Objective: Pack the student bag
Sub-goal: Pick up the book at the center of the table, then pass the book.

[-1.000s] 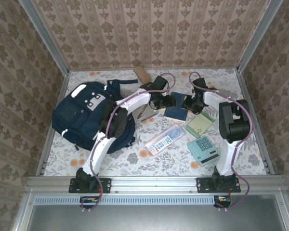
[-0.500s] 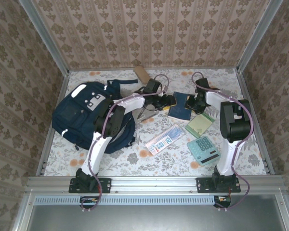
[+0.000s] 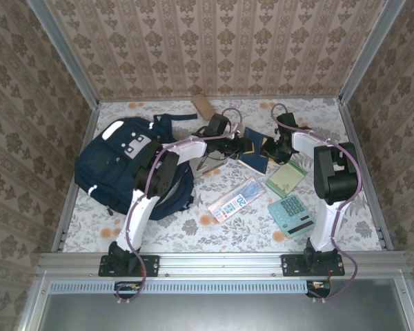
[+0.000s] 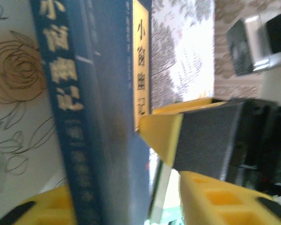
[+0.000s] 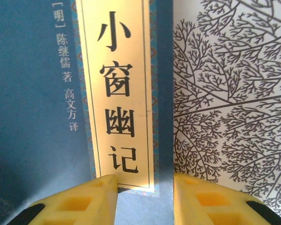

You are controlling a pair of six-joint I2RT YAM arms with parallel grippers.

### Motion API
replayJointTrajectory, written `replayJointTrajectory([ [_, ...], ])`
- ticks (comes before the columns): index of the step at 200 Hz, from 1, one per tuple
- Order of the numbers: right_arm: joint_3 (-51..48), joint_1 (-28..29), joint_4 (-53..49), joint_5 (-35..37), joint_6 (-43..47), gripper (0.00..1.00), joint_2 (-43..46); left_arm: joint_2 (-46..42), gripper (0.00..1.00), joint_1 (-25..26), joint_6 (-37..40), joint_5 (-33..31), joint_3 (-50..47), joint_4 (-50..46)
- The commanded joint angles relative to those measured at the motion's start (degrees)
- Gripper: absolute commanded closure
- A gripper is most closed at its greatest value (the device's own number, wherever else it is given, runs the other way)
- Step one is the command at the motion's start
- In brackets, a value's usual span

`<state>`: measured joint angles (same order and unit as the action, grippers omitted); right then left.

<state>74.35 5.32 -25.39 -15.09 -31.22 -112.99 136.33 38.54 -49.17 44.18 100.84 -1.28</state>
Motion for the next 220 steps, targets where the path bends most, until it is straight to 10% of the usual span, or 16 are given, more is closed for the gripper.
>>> replayJointTrajectory([
  [1,-1.37,0.22,0.44,-1.04,0.47,0.64,0.03,-2.27,0.73,0.08,7.55,-1.77,3.8,-8.48],
  [36,-3.5,-0.72,2.89,-1.91,-0.38,0.55,5.7,-3.72,1.0,0.02,7.4,-1.76,3.37,-8.02],
  [220,-18.71,-4.47,51.1,-40.23,-27.45,0.43,21.21,-25.68,1.0,-4.02,-5.81,7.23,-14.1,11.21],
])
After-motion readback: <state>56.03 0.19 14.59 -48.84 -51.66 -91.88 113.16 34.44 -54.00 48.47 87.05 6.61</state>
